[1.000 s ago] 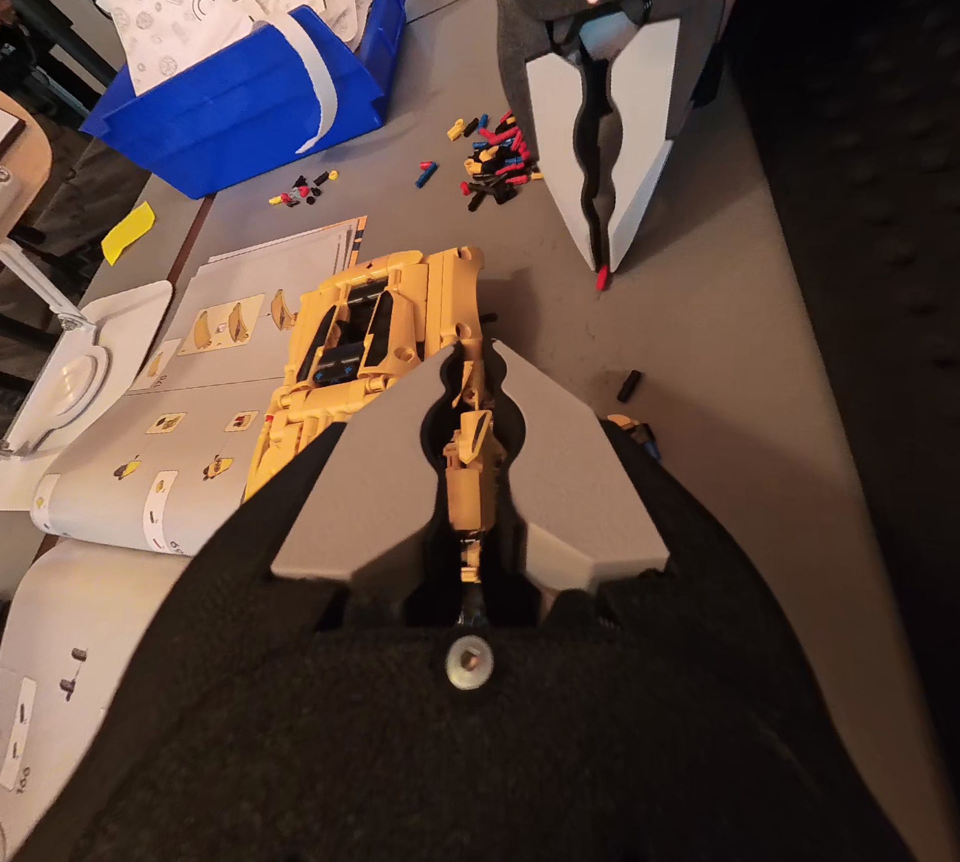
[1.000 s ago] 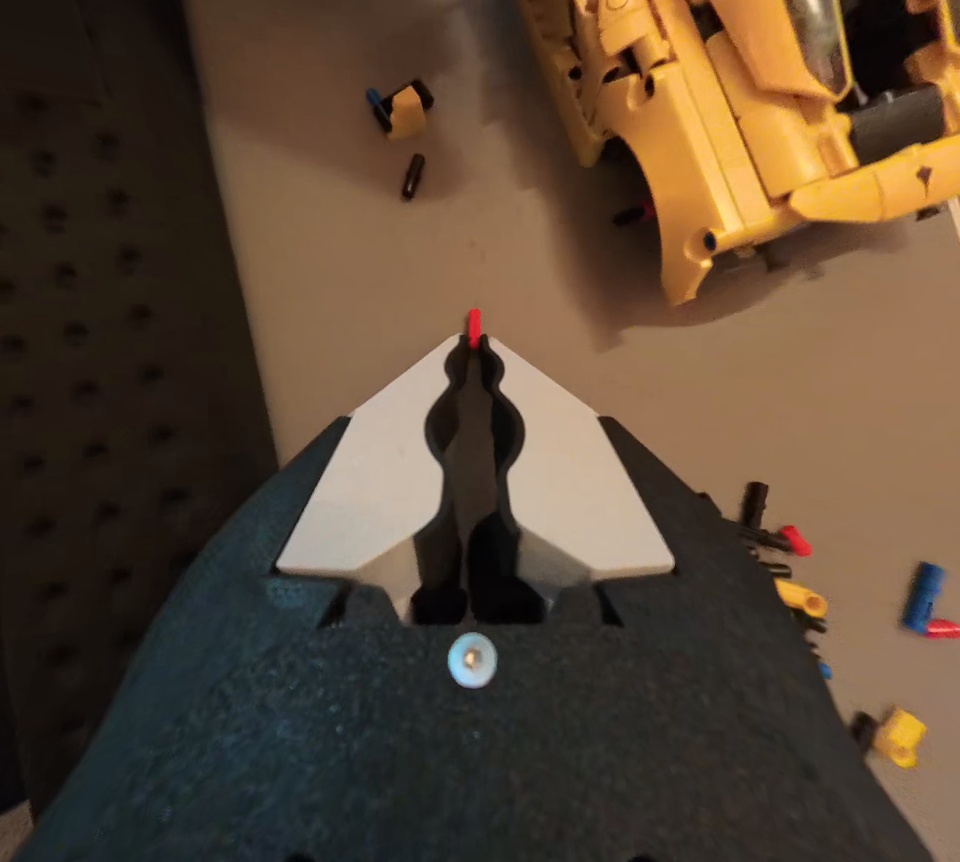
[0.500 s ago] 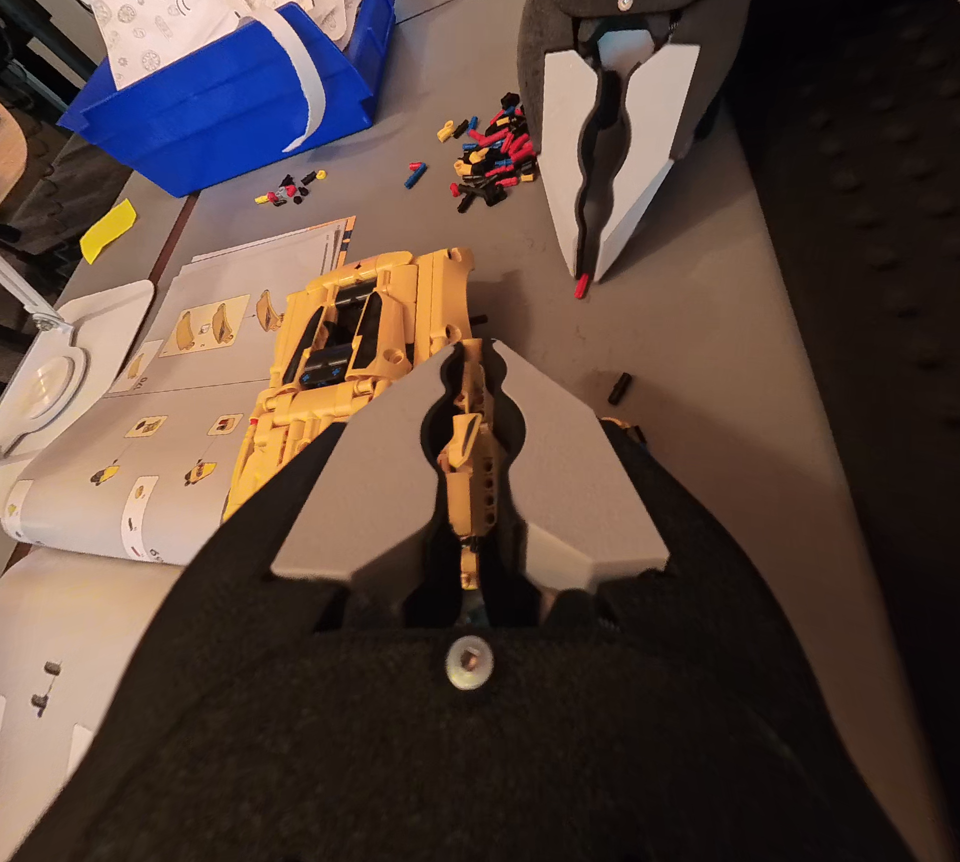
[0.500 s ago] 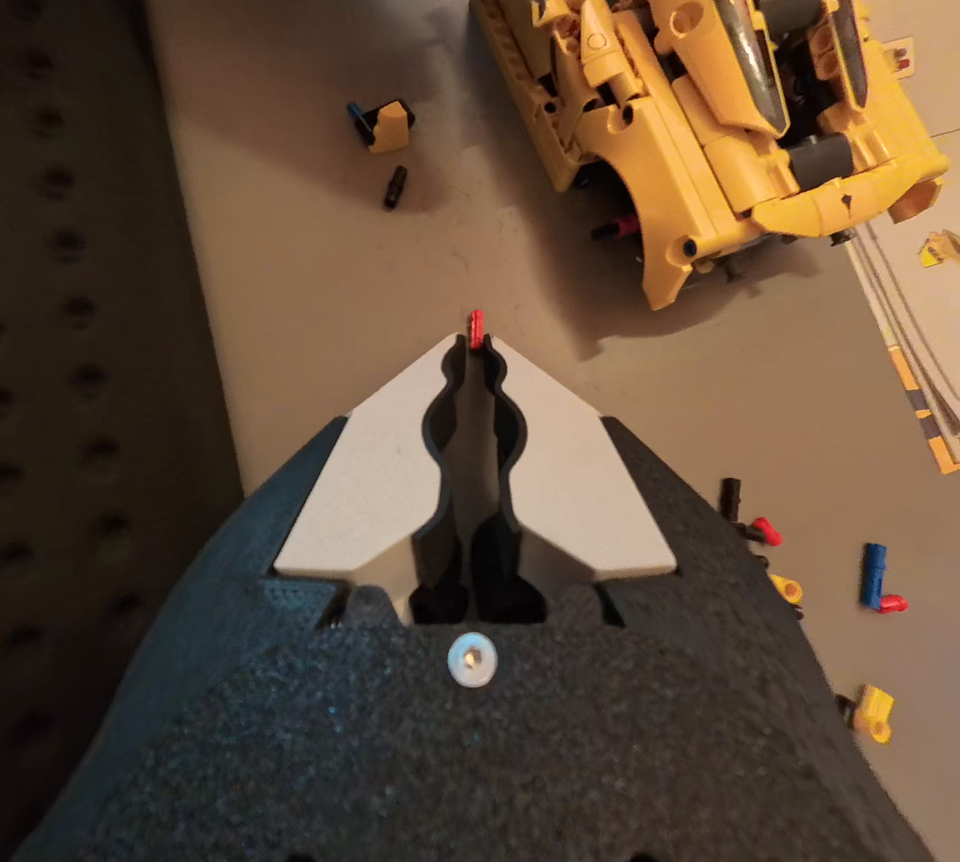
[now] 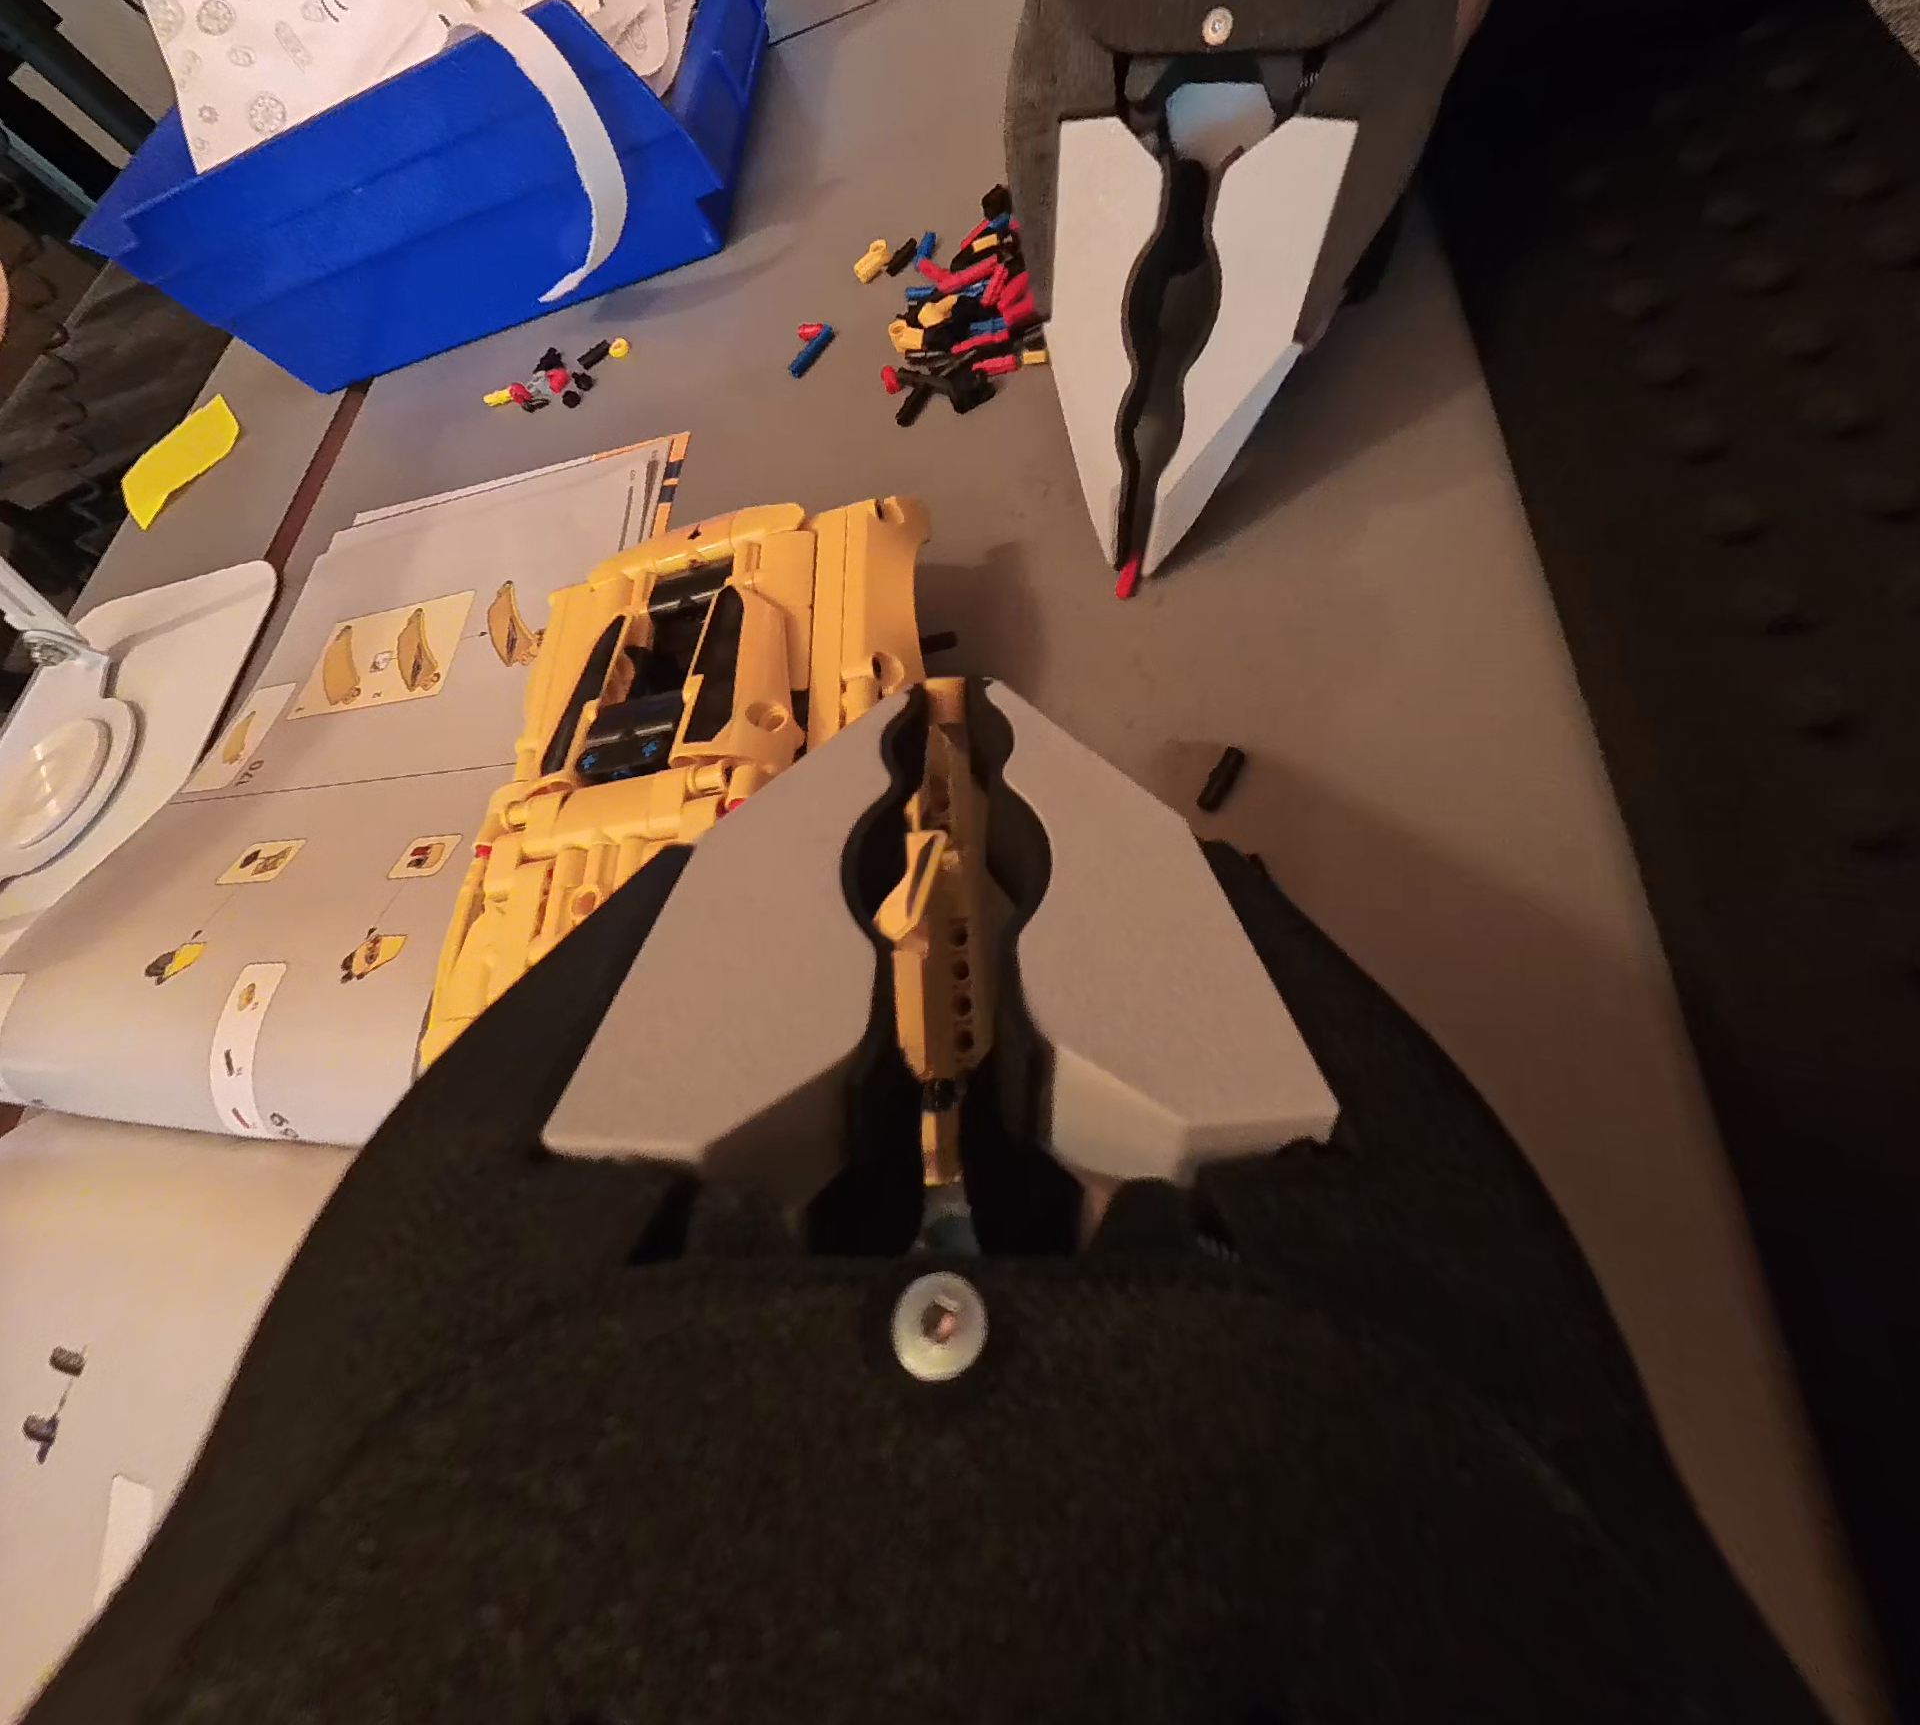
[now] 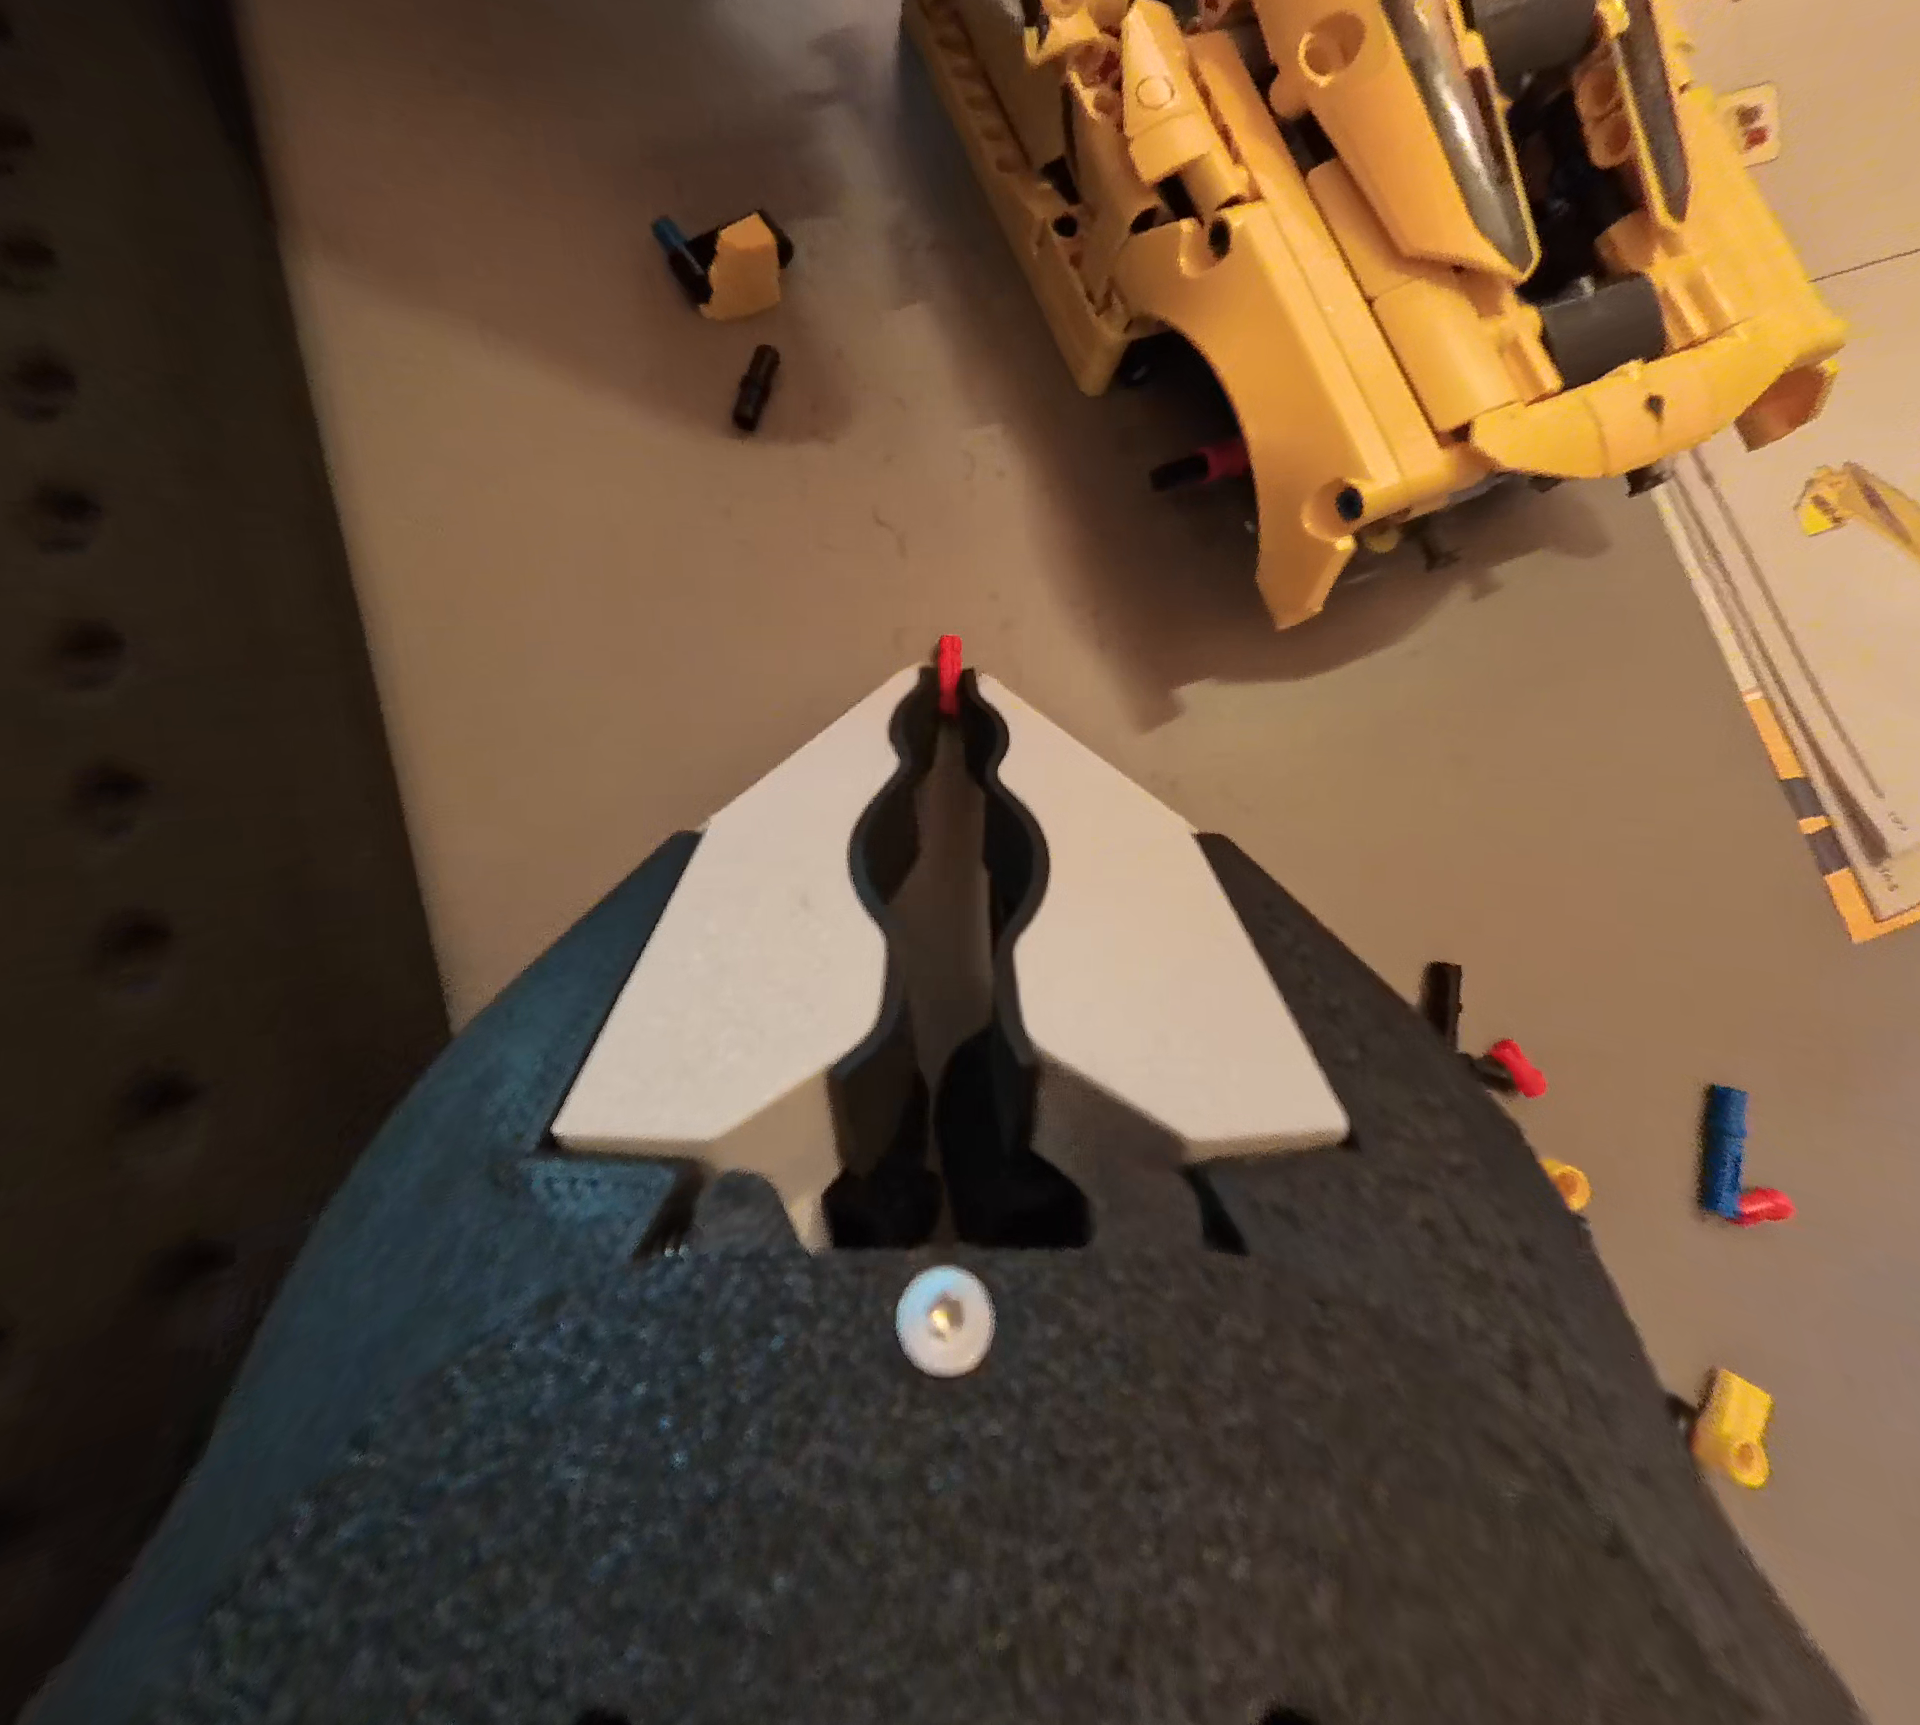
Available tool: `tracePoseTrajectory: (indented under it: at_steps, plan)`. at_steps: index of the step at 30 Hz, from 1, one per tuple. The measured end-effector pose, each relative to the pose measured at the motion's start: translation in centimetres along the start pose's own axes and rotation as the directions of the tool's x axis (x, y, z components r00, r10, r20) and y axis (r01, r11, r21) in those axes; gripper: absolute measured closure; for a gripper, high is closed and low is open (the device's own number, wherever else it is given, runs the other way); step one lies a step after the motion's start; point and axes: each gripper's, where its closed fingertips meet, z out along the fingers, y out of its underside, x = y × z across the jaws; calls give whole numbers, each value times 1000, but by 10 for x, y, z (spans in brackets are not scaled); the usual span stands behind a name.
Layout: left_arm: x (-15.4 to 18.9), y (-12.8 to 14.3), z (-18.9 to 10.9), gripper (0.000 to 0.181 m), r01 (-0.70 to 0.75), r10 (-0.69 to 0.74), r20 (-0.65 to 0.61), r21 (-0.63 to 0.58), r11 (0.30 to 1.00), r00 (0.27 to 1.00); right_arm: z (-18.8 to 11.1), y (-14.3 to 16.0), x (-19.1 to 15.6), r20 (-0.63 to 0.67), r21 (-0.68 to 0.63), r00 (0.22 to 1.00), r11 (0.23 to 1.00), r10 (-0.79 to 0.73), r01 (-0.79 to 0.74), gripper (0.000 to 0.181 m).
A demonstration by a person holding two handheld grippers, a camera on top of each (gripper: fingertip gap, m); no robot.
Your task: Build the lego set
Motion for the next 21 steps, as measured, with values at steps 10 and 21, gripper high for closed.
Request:
tracePoseTrajectory:
  at_steps: [10,21]
  plan:
    - [8,-2,5,175,-64,64,-13,7,998,998,-21,-79,13,-72,-2,991,993,-114,114,179]
    - [5,-1,6,174,-105,105,14,-19,994,994,-6,-83,12,-101,-197,936,929,-338,315,179]
